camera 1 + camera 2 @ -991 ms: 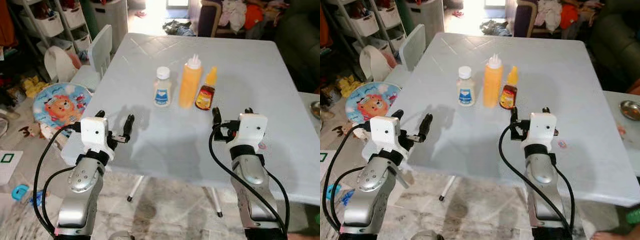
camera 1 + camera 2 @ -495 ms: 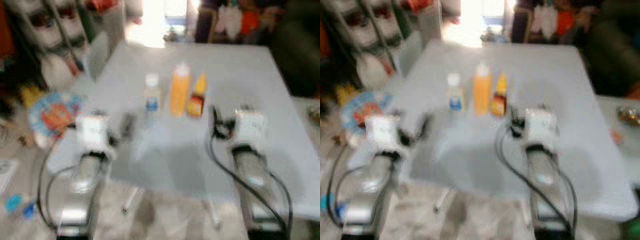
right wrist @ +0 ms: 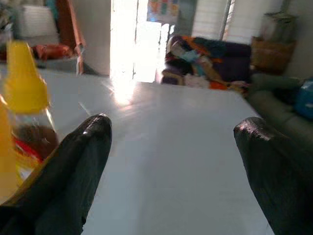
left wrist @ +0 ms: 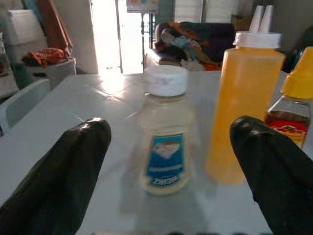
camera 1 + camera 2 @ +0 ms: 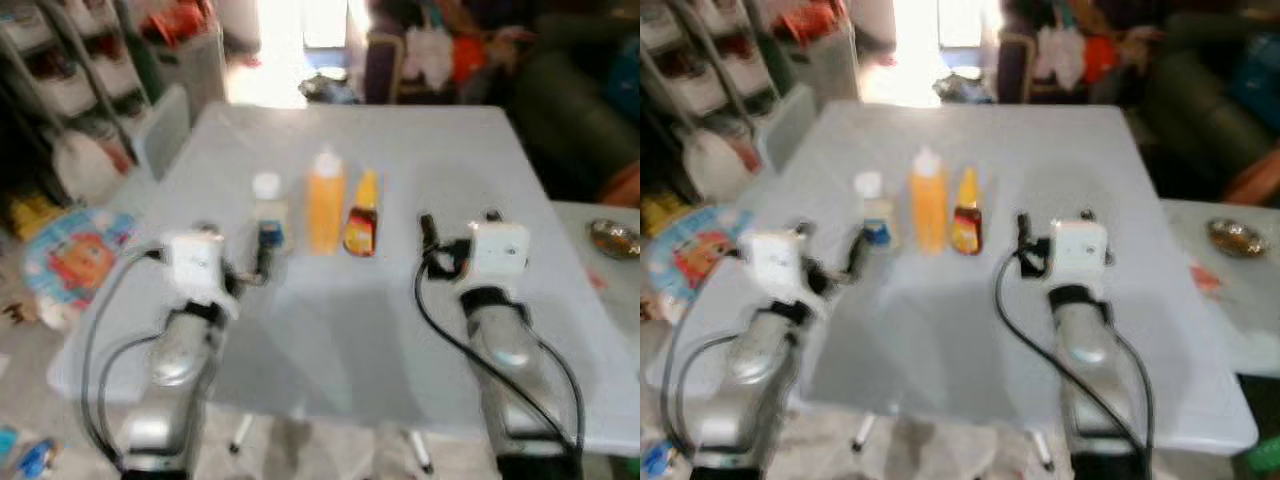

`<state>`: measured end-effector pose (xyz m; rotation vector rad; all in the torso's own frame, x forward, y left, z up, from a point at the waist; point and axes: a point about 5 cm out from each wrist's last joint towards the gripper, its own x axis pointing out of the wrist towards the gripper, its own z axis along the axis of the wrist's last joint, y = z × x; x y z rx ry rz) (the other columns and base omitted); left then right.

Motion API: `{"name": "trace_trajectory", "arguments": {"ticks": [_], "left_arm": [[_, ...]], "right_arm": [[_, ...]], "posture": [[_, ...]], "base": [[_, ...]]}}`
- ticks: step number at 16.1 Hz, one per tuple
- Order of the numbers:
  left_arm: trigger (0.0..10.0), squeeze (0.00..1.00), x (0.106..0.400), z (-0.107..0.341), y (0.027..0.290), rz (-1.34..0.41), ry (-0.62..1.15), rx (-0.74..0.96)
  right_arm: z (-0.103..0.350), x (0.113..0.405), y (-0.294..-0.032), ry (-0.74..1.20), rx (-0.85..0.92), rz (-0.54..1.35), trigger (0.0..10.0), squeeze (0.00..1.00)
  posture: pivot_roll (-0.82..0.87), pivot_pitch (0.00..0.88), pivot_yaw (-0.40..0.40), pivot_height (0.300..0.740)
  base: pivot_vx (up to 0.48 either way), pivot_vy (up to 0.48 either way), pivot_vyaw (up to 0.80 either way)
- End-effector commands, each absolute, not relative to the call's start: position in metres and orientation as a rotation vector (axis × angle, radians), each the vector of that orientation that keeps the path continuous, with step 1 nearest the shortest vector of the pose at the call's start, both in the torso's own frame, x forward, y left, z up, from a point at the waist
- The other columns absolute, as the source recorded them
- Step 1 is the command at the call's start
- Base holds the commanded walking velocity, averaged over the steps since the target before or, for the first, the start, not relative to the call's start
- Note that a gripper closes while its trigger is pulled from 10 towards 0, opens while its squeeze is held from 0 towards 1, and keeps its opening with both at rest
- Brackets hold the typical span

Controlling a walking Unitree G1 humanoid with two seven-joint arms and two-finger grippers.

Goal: Restocking fridge

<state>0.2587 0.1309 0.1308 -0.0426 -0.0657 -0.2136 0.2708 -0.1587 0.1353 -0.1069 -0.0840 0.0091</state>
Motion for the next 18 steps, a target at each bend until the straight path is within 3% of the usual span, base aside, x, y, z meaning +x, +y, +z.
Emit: {"name": "trace_trajectory", "arguments": {"ticks": [1, 10, 18], "left_arm": [[10.0, 0.0, 0.259, 0.129, 0.143, -0.161, -0.051, -0.011], [10.0, 0.0, 0.254, 0.129, 0.154, -0.115, -0.038, 0.014], [10.0, 0.0, 0.251, 0.131, 0.156, -0.112, -0.028, 0.025]], "right_arm": [[0.138, 0.275, -0.141, -0.092, -0.092, 0.1, 10.0, 0.0], [0.138, 0.311, -0.109, -0.066, -0.049, 0.351, 10.0, 0.0], [0.127, 0.313, -0.088, -0.047, -0.041, 0.437, 10.0, 0.0]], "posture": [[-0.01, 0.0, 0.0, 0.74], [0.04, 0.017, 0.003, 0.74], [0.06, 0.035, 0.008, 0.74]], "base": [[0.0, 0.0, 0.0], [0.0, 0.0, 0.0], [0.0, 0.0, 0.0]]}}
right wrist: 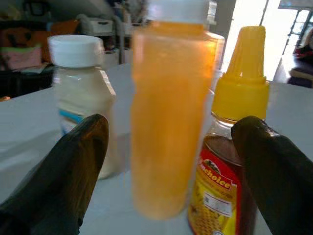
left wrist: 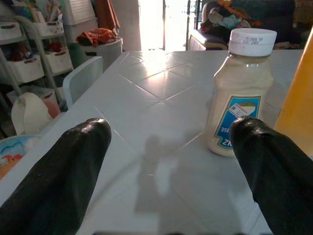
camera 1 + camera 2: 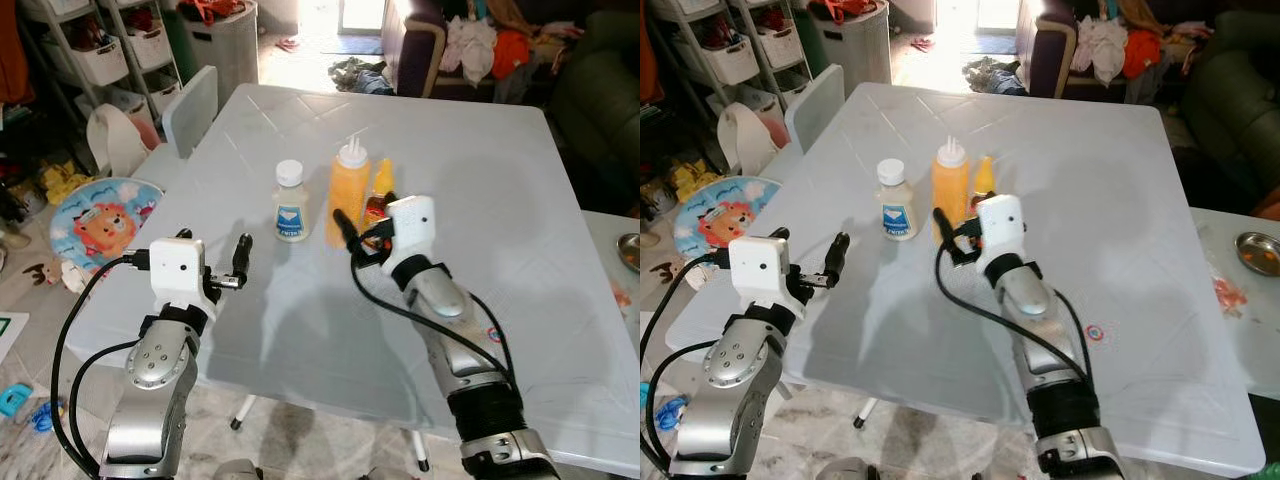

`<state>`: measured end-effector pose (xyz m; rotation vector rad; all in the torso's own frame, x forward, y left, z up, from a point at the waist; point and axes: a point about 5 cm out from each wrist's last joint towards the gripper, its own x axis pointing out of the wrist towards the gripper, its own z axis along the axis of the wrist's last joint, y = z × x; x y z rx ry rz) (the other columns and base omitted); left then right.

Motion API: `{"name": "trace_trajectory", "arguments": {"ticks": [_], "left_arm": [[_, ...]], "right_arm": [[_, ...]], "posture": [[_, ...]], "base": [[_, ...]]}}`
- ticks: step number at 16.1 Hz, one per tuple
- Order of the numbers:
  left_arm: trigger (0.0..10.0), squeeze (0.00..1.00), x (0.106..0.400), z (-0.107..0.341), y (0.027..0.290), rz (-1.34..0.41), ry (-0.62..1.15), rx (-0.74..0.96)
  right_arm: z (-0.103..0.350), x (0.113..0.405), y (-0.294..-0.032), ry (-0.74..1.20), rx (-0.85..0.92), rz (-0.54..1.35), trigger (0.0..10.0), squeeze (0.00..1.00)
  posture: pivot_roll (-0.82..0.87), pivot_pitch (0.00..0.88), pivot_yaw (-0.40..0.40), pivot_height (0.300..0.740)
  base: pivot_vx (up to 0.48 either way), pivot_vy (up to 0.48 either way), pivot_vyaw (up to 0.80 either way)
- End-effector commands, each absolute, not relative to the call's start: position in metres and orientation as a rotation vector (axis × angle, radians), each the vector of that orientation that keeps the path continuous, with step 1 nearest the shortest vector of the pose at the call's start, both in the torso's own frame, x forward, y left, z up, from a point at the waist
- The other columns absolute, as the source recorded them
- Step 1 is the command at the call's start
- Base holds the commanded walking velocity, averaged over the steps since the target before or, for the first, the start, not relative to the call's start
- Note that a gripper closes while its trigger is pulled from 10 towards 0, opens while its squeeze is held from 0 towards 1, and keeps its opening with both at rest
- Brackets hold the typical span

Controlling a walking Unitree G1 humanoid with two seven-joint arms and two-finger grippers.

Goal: Restocking fridge

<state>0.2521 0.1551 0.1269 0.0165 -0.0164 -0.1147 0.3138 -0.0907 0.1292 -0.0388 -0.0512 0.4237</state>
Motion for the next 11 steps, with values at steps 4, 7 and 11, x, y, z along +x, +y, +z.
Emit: {"name": "trace_trajectory", "arguments": {"ticks": [4, 7, 11], "left_arm": [[10.0, 0.0, 0.2509, 0.1305, 0.1547, -0.112, -0.025, 0.02], [10.0, 0.0, 0.2512, 0.1302, 0.1533, -0.112, -0.024, 0.015], [10.0, 0.0, 0.2524, 0.1297, 0.1526, -0.113, -0.023, 0.014]], "right_arm": [[0.1249, 0.3078, -0.0805, -0.049, -0.031, 0.459, 10.0, 0.0], [0.124, 0.3059, -0.0785, -0.049, -0.025, 0.461, 10.0, 0.0], [0.1202, 0.3089, -0.0771, -0.032, -0.014, 0.458, 10.0, 0.0]], "posture": [[0.06, 0.036, 0.005, 0.74], [0.05, 0.034, 0.0, 0.74], [0.05, 0.033, -0.002, 0.74]], "base": [[0.0, 0.0, 0.0], [0.0, 0.0, 0.0], [0.0, 0.0, 0.0]]}}
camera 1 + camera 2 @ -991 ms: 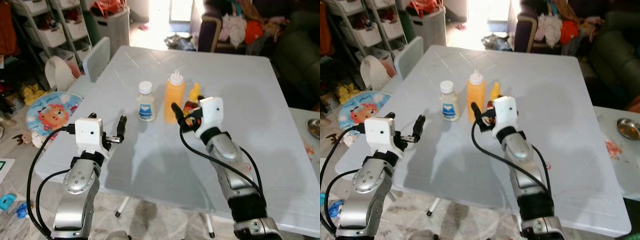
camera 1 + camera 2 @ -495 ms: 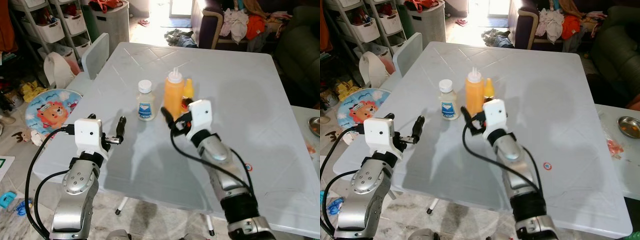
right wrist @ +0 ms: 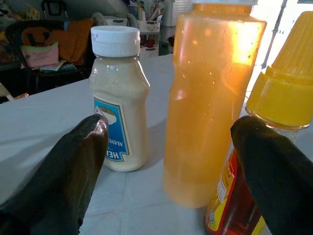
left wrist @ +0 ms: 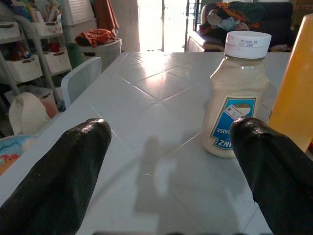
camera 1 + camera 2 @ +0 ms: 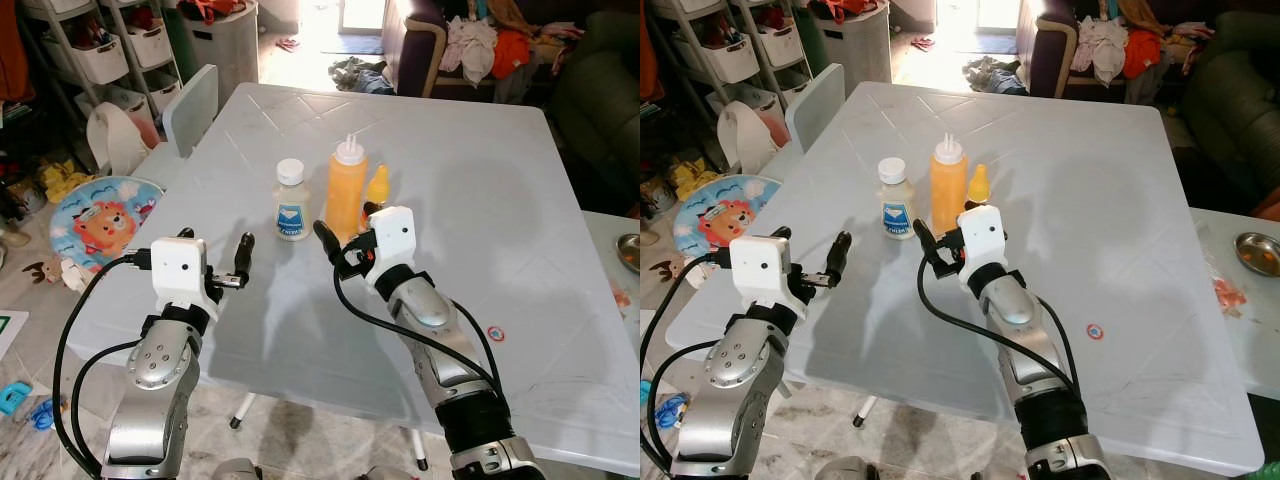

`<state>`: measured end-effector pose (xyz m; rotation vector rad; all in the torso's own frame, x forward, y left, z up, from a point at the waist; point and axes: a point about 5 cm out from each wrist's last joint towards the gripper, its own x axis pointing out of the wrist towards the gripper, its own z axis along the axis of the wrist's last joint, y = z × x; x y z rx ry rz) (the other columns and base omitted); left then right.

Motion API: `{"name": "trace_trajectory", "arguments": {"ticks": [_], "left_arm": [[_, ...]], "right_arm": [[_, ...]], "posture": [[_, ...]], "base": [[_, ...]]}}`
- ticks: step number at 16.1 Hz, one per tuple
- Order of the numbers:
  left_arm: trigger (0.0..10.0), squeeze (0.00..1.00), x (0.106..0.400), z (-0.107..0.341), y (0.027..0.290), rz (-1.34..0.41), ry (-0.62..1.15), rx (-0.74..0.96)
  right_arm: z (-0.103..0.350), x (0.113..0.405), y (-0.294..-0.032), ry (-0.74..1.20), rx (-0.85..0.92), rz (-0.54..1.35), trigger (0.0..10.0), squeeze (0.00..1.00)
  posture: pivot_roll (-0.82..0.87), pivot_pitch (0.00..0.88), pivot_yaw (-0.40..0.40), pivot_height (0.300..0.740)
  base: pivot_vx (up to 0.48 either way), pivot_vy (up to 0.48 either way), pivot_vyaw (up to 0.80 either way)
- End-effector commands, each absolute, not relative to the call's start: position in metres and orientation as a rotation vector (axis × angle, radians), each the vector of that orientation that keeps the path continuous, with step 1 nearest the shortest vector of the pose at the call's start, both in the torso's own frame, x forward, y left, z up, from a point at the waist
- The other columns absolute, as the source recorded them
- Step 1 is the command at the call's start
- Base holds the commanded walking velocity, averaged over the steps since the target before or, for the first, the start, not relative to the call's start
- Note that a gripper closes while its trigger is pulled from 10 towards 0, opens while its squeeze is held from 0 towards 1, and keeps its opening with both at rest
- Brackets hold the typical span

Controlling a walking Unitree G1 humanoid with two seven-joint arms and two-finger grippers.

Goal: Restocking fridge

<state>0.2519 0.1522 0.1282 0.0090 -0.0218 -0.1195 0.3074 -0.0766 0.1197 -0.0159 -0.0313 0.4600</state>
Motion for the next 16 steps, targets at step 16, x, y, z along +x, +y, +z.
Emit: {"name": "trace_trajectory", "arguments": {"ticks": [16], "left_arm": [[10.0, 0.0, 0.257, 0.126, 0.147, -0.126, -0.014, 0.006]], "right_arm": [[0.1, 0.342, -0.119, 0.099, 0.057, 0.273, 10.0, 0.0]], "posture": [[0.06, 0.024, -0.007, 0.74]], "base": [[0.0, 0.0, 0.0]]}}
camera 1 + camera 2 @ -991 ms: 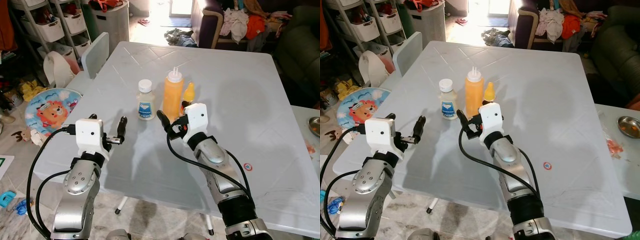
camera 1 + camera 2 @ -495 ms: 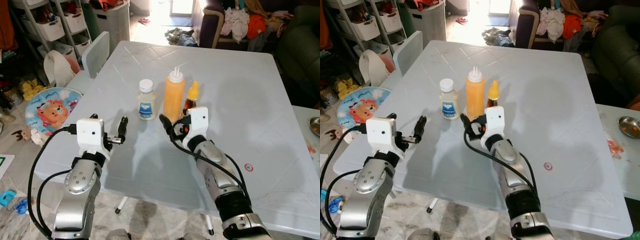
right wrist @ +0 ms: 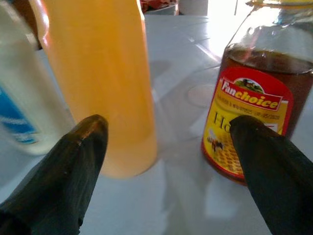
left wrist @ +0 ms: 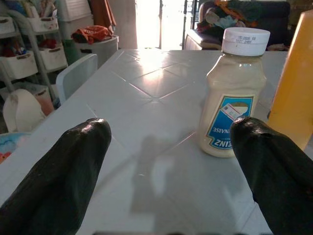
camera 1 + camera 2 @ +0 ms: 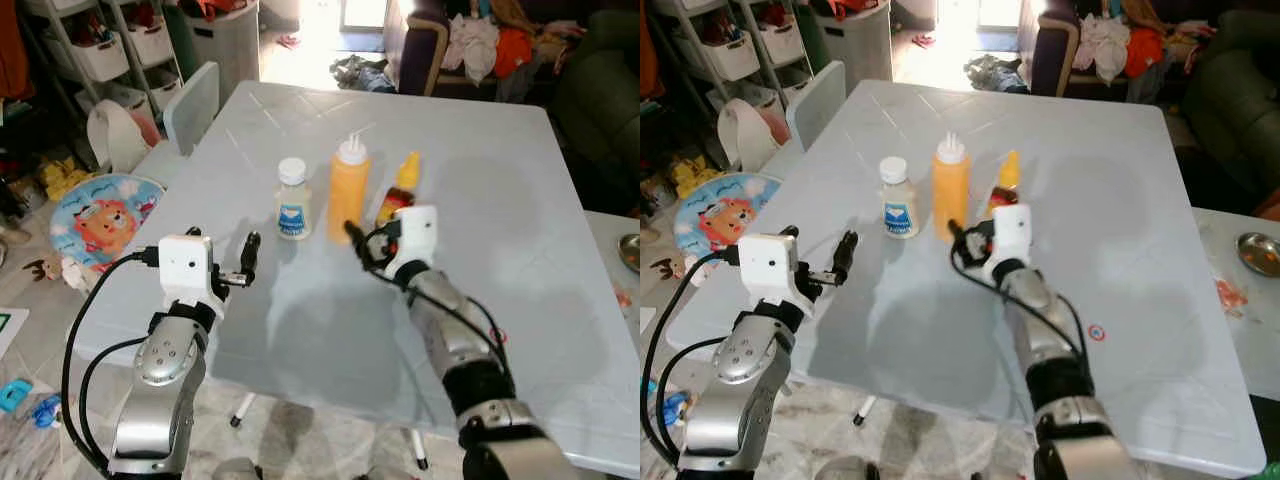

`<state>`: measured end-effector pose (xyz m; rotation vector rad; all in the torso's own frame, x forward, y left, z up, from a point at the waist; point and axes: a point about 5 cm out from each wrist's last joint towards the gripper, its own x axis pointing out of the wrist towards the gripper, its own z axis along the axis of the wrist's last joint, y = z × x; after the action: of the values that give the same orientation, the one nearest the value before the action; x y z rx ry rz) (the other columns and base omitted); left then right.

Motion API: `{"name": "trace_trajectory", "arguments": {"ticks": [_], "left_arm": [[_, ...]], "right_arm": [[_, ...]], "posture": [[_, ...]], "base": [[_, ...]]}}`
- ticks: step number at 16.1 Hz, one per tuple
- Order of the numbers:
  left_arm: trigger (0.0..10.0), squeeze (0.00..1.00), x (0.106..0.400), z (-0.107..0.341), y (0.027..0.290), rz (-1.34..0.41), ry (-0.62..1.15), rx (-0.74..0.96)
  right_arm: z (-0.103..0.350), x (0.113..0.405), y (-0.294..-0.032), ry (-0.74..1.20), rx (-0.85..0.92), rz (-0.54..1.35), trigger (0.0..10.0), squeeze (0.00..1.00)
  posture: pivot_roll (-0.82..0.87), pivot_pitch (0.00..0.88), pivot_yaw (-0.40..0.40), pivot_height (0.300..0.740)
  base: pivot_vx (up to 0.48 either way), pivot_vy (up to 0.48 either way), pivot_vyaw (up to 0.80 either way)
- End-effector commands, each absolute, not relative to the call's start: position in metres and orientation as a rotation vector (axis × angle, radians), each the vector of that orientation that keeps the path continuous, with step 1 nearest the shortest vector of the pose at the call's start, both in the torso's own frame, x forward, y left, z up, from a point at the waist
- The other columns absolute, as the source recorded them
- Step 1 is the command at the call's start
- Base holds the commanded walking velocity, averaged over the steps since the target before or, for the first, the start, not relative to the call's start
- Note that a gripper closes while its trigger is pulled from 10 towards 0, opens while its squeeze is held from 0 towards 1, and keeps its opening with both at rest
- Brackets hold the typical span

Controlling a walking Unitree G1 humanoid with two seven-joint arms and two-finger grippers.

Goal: Restocking fridge

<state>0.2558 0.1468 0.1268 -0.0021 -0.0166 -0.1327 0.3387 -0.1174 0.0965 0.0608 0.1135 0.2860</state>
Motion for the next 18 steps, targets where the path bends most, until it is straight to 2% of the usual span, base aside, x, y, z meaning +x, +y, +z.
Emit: {"name": "trace_trajectory", "arguments": {"ticks": [1, 5, 11, 14, 18], "left_arm": [[10.0, 0.0, 0.257, 0.126, 0.148, -0.126, -0.014, 0.007], [10.0, 0.0, 0.256, 0.127, 0.15, -0.122, -0.014, 0.015], [10.0, 0.0, 0.255, 0.127, 0.152, -0.111, -0.014, 0.021], [10.0, 0.0, 0.256, 0.127, 0.153, -0.103, -0.017, 0.019], [10.0, 0.0, 0.258, 0.127, 0.151, -0.104, -0.018, 0.015]], "right_arm": [[0.1, 0.344, -0.121, 0.099, 0.049, 0.273, 10.0, 0.0], [0.107, 0.354, -0.119, 0.073, -0.01, 0.323, 10.0, 0.0], [0.105, 0.346, -0.111, 0.028, -0.074, 0.419, 10.0, 0.0], [0.115, 0.345, -0.108, -0.036, -0.117, 0.434, 10.0, 0.0], [0.135, 0.357, -0.112, -0.1, -0.191, 0.431, 10.0, 0.0]], "posture": [[0.06, 0.024, -0.007, 0.74], [0.06, 0.026, -0.002, 0.74], [0.06, 0.025, -0.005, 0.74], [0.06, 0.021, -0.009, 0.74], [0.06, 0.017, -0.007, 0.74]], "base": [[0.0, 0.0, 0.0], [0.0, 0.0, 0.0], [0.0, 0.0, 0.0], [0.0, 0.0, 0.0], [0.0, 0.0, 0.0]]}}
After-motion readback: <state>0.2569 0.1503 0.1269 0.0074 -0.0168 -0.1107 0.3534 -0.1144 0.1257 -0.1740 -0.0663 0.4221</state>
